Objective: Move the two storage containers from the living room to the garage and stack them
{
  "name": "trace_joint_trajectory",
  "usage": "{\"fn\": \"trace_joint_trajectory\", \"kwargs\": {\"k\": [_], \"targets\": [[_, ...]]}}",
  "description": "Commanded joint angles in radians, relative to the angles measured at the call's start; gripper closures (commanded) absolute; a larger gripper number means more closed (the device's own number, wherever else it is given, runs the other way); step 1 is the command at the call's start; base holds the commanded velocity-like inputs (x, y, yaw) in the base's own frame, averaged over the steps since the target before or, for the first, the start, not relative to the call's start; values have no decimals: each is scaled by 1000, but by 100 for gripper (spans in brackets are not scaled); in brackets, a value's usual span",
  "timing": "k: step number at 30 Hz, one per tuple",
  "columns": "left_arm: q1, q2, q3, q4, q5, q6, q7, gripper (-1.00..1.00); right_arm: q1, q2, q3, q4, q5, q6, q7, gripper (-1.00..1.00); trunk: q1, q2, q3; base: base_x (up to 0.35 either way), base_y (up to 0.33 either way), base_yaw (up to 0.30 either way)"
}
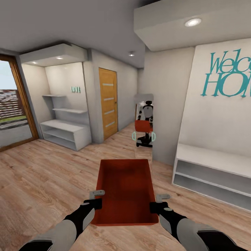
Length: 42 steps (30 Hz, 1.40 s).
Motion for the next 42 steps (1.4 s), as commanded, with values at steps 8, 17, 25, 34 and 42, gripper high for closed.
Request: {"fn": "trace_joint_trajectory", "kwargs": {"k": [8,17,25,34,42], "targets": [[-1,12,27,-6,-16,6,15,100,-1,0,-5,5,-12,-5,-13,100,1,-1,0,323,0,277],[-1,12,27,-6,-16,6,15,100,0,-1,-5,5,-11,-5,-12,100,1,-1,0,323,0,180],[-1,12,27,-6,-16,6,15,100,0,-1,-5,5,-11,-5,-12,100,1,-1,0,323,0,9],[0,12,27,-6,-16,6,15,100,0,-2,-5,5,-11,-6,-12,100,1,-1,0,323,0,0],[-1,12,27,-6,-16,6,15,100,0,-1,-5,5,-11,-7,-13,100,1,-1,0,323,0,30]]}}
